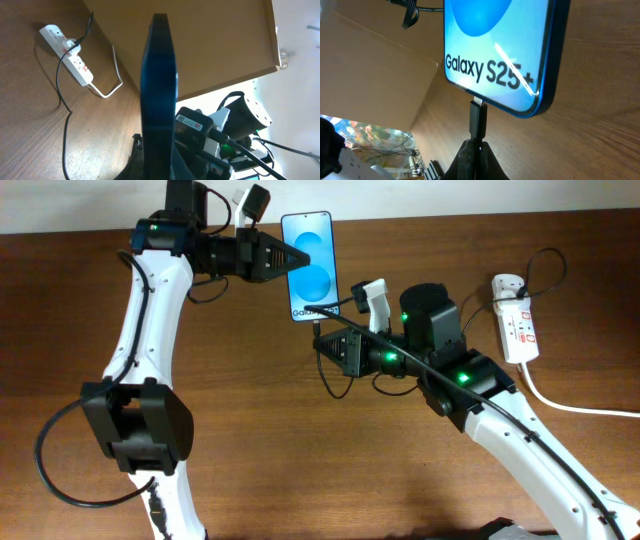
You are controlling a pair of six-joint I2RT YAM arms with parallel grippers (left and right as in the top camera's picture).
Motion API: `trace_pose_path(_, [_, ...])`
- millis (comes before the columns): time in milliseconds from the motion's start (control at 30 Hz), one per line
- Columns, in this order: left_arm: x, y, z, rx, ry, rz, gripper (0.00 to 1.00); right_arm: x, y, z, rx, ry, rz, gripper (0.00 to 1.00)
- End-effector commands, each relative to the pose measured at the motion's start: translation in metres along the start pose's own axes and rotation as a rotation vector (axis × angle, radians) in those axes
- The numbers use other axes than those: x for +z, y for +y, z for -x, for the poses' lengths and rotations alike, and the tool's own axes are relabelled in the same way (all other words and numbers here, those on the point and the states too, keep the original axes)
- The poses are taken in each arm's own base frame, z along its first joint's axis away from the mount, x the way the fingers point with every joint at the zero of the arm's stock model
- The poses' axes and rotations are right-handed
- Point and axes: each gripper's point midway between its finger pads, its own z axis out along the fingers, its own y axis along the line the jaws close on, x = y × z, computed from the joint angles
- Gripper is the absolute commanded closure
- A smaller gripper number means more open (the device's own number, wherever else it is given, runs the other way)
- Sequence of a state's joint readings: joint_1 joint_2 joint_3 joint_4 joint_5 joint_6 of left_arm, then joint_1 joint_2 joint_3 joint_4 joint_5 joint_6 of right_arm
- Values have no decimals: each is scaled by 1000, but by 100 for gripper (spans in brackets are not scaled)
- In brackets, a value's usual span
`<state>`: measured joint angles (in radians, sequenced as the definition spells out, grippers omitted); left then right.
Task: Plug charger to phone and switch on socket
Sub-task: 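Push the USB-C plug up into the phone's port, then lower the phone with attached cable onto the table and release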
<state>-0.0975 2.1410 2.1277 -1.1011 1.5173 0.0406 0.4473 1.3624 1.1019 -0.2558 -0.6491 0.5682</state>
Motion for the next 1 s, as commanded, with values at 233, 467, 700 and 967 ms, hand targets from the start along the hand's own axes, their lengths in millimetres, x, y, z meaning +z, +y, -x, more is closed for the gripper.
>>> trace_pose_path(233, [2, -22, 0, 23, 4, -58, 100, -4, 2, 18, -38, -61, -10, 96])
trace_pose_path(467, [5, -18, -1, 26, 9, -38, 100, -6, 7, 31, -76, -110, 11, 96])
trace_pose_path(700, [11, -15, -3, 27, 22, -14, 100, -11, 2, 35, -68, -116, 11, 95])
trace_pose_path(967, [11, -11, -3, 24, 23, 6, 100, -11, 3, 35, -70, -119, 13, 82])
